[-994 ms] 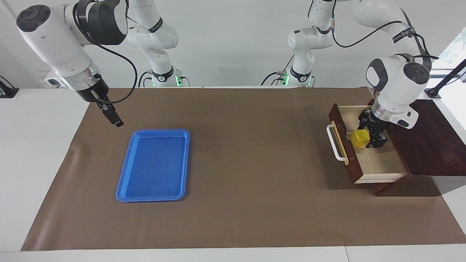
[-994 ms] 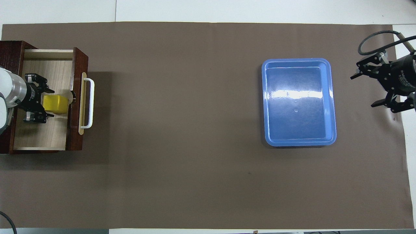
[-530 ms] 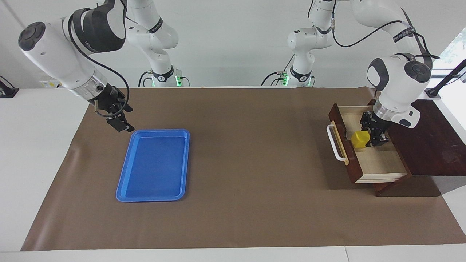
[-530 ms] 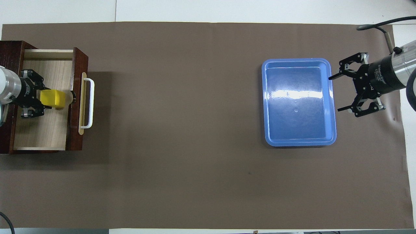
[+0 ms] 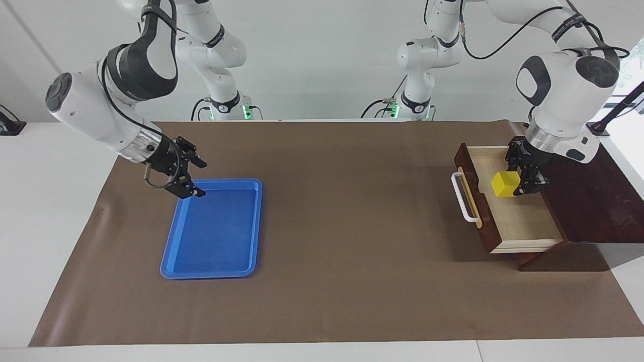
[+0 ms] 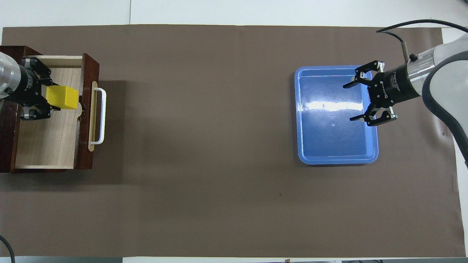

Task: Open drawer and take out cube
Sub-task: 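Lift the cube with the left gripper while the right gripper approaches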

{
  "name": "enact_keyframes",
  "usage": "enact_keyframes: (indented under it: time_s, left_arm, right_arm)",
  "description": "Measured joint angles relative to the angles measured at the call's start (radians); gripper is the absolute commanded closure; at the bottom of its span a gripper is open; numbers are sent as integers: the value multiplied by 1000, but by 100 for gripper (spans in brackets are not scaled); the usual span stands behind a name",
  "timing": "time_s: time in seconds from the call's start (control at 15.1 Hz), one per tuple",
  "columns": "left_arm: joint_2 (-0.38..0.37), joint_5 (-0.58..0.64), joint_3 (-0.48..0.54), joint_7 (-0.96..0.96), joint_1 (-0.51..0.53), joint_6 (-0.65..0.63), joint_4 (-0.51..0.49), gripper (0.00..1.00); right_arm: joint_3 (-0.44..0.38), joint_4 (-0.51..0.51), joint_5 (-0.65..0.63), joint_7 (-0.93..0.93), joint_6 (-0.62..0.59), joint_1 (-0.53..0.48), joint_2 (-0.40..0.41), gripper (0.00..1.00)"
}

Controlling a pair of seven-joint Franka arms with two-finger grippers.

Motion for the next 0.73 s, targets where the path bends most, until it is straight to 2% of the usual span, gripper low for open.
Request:
enact_keyframes:
  time_s: [0.26,0.53,0.73]
  left_arm:
    - [21,0,-3,-205,-114,-69,41,100]
    - [37,-14,-6,-400,-220,-74,53,100]
    - [80,-24,-6,-509,-305,-74,88,100]
  right_arm:
    - [1,-5,122,8,32,56,14,6]
    - [1,-7,273,11,52,84,41,6]
    - [2,-7,299,10,72,118,42,6]
